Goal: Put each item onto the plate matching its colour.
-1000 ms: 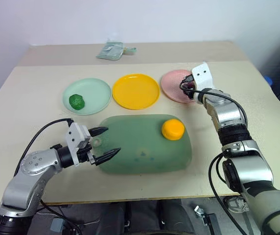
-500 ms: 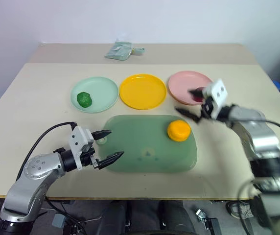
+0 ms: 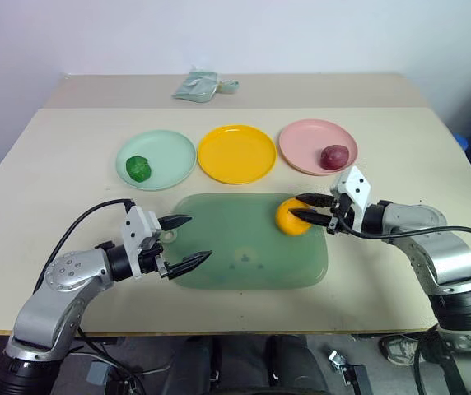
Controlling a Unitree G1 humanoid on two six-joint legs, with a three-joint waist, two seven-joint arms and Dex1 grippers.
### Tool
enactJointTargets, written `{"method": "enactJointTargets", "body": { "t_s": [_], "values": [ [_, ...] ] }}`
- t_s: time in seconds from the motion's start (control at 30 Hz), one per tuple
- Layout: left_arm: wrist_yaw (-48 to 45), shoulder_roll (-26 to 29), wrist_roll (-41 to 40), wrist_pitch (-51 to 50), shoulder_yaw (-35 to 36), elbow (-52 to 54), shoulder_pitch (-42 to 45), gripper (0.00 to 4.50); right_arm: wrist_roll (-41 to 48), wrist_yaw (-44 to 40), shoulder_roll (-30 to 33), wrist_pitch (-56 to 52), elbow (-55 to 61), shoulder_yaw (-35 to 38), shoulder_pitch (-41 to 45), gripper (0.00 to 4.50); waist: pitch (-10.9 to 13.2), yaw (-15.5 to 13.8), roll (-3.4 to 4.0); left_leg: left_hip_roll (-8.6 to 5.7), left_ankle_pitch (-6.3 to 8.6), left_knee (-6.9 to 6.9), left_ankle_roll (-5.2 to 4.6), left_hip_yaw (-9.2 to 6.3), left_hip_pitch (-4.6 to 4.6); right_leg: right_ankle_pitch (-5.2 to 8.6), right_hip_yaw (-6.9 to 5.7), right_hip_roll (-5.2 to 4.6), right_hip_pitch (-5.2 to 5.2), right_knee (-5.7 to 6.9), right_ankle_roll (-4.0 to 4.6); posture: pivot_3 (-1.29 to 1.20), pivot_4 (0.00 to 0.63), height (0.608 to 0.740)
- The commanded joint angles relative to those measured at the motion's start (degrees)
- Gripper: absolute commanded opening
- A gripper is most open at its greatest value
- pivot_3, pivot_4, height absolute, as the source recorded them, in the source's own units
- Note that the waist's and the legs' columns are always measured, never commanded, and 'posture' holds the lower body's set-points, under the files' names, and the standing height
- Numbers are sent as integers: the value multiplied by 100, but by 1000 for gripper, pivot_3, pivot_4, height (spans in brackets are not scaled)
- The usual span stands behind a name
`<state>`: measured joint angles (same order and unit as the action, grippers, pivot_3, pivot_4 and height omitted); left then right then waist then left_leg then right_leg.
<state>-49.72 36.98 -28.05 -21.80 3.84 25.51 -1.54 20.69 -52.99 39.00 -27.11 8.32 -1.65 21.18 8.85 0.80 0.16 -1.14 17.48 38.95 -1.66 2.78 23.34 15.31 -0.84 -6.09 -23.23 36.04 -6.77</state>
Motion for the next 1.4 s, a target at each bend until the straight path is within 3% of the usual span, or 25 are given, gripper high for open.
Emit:
{"method": "enactJointTargets", "body": {
  "t_s": [0.03, 0.23, 0.27, 0.33, 0.5, 0.73, 0.97, 1.1, 1.27, 1.4],
  "values": [
    [55, 44, 2, 128, 207, 155, -117, 4500, 124, 186, -320, -50, 51, 5, 275, 1171, 0, 4, 0, 0, 0, -1, 0, 0, 0, 0, 0, 0, -1, 0, 0, 0, 150, 740],
    [207, 18, 32, 156, 292, 205, -238, 4500, 5, 803, -1177, -122, -457, -45, 1273, 1171, 5, 23, 8, 0, -3, -5, 5, 2, 5, 0, 0, 1, -16, 6, 0, 0, 150, 740],
    [225, 12, 30, 155, 296, 238, -263, 4500, 121, 793, -1209, -278, -542, 19, 1382, 1397, 5, -5, 7, -1, -3, -5, 5, 2, 7, 0, -1, 1, -15, 5, 0, 0, 150, 740],
    [239, 12, 15, 163, 317, 287, -318, 4500, 286, 538, -1079, -388, -459, 54, 1370, 2030, 4, -33, 6, -6, 0, -4, -1, 0, 8, 0, -5, -5, -12, 3, 0, 0, 150, 740],
    [222, 24, -18, 191, 302, 303, -354, 4500, 394, -209, -124, -479, 248, 73, 680, 4451, 4, -26, 6, -33, 18, -1, -31, -1, 13, 0, -10, -33, -6, -2, 0, 0, 150, 740],
    [106, -17, 3, 216, 108, 147, -121, 4500, 14, -14, 254, -307, 388, -26, 86, 4451, 4, 15, 6, -27, 20, 6, -35, 14, 5, -1, -29, -40, -4, 0, -2, 0, 150, 740],
    [51, -12, 7, 200, 70, 70, 26, 4500, -451, 389, 35, -265, -30, -288, 59, 4451, 4, -1, 6, -27, 18, 9, -31, 13, 6, -1, -33, -41, -2, -1, -2, 0, 150, 740],
    [64, 8, -18, 182, 116, 143, -50, 4500, -386, 389, -86, -132, 62, -195, 165, 3259, 5, 0, 7, -27, 17, 9, -29, 12, 6, -1, -37, -41, -2, -1, -2, 0, 150, 740],
    [174, -17, -57, 173, 233, 227, -217, 4500, -205, 697, -601, -93, 65, -10, 748, 3104, 6, 31, 8, -26, 14, 7, -25, 12, 7, -1, -41, -41, -6, 0, -2, 0, 150, 740],
    [547, -260, -104, 243, 516, 164, -290, 4500, -805, 1873, -1780, -27, -1153, -363, 1908, 3104, 6, 68, 8, -22, 11, 6, -19, 12, 7, -1, -59, -43, -8, 3, -2, 0, 150, 740]
  ]
}}
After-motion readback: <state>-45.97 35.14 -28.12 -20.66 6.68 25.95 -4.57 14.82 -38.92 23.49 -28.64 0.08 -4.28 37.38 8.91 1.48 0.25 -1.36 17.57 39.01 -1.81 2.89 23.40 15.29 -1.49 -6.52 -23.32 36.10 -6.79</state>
